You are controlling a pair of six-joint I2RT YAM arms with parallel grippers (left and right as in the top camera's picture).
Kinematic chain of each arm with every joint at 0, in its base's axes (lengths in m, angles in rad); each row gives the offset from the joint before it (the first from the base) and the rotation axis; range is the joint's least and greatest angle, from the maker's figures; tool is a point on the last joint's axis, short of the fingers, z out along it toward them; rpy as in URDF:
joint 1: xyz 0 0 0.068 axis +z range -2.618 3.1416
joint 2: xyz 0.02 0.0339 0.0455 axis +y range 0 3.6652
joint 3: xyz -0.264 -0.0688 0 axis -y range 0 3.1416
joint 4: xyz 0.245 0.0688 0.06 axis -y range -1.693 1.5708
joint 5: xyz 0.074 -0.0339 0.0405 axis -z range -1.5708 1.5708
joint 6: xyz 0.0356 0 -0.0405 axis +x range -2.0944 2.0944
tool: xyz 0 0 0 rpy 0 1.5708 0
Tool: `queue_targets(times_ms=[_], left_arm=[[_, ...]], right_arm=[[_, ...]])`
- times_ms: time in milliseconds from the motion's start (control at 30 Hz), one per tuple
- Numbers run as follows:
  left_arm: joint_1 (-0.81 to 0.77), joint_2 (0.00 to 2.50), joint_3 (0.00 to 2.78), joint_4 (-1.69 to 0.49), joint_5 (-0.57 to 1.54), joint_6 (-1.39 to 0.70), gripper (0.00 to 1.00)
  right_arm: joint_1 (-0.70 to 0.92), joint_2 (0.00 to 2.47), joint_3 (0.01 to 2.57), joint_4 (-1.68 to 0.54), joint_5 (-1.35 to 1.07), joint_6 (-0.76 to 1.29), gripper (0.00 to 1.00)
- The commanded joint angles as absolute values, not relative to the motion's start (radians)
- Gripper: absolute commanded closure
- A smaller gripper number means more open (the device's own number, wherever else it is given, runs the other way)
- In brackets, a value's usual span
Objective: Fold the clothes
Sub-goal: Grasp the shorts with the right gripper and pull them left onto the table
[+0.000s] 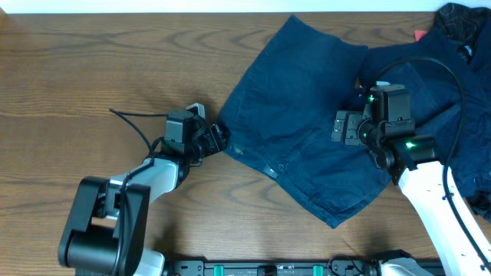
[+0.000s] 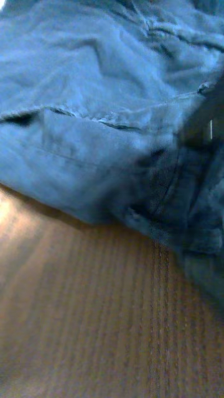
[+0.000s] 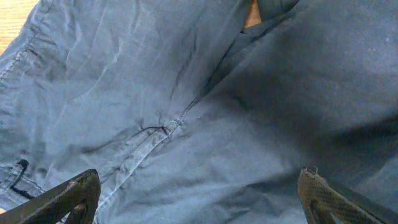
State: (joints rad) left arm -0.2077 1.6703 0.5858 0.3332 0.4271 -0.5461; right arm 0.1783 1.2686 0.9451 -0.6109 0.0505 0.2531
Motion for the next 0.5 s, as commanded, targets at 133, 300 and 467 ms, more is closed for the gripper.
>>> queue_targets(times_ms=[133, 300, 467], left_arm=[[-0.158, 1.662, 0.608, 0.464, 0.353, -0.538, 0.94], [-0.010, 1.629, 0.759, 0.496, 0.262, -0.460, 0.94], [0.136, 1.630, 0.977, 0.365, 0.235, -0.438, 0.27]], right_arm=[[0.174, 1.256, 0.949, -0.615, 0.057, 0.258, 0.02], [0.174, 1.256, 0.949, -0.621, 0.057, 0.258, 0.02], [0.174, 1.256, 0.949, -0.622, 0.056, 0.257, 0.01]])
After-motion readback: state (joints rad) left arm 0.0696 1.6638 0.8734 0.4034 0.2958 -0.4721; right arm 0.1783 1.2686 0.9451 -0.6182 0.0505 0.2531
